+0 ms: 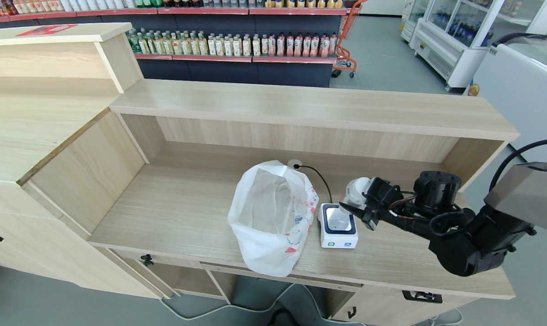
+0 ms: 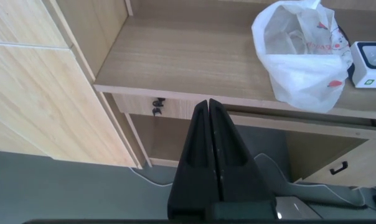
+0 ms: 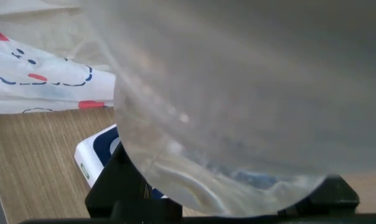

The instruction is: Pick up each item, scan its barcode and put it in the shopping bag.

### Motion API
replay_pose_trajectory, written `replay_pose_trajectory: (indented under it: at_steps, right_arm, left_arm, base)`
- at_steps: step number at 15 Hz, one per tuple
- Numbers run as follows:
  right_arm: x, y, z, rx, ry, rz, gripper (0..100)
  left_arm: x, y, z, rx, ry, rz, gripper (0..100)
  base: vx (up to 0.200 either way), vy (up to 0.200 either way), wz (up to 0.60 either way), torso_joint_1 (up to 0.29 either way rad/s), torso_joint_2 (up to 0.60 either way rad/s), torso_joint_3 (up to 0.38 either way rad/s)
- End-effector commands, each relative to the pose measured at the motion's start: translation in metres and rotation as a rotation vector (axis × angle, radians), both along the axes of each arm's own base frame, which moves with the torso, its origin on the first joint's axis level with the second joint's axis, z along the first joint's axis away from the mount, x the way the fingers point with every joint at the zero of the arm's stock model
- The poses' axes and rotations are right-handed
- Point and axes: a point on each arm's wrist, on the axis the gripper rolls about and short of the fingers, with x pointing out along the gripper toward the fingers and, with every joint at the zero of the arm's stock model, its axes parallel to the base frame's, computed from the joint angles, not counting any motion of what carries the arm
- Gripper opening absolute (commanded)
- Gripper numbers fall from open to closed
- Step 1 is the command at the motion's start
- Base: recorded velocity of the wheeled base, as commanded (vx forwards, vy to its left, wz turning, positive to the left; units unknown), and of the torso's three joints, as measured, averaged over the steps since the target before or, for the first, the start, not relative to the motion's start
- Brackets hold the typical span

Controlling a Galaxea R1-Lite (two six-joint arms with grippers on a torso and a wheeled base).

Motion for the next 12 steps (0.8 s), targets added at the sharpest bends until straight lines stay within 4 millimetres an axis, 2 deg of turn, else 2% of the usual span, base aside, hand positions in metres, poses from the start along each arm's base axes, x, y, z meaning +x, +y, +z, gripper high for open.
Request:
replay_pose_trajectory:
  at_steps: [1, 12]
  right_arm:
    - [0.002, 0.000, -0.003, -0.003, 0.005, 0.005, 0]
    - [0.013, -0.005, -0.016, -0.060, -0.100, 0.095, 0]
  left_arm:
    - [0.000, 0.000, 0.000, 0.000, 0.001, 0.000, 0]
    - [0.000, 0.000, 0.000, 0.000, 0.001, 0.000, 0]
  base:
    - [0.000, 0.000, 0.00, 0.000, 0.00, 0.000]
    - [0.000, 0.000, 0.00, 0.000, 0.00, 0.000]
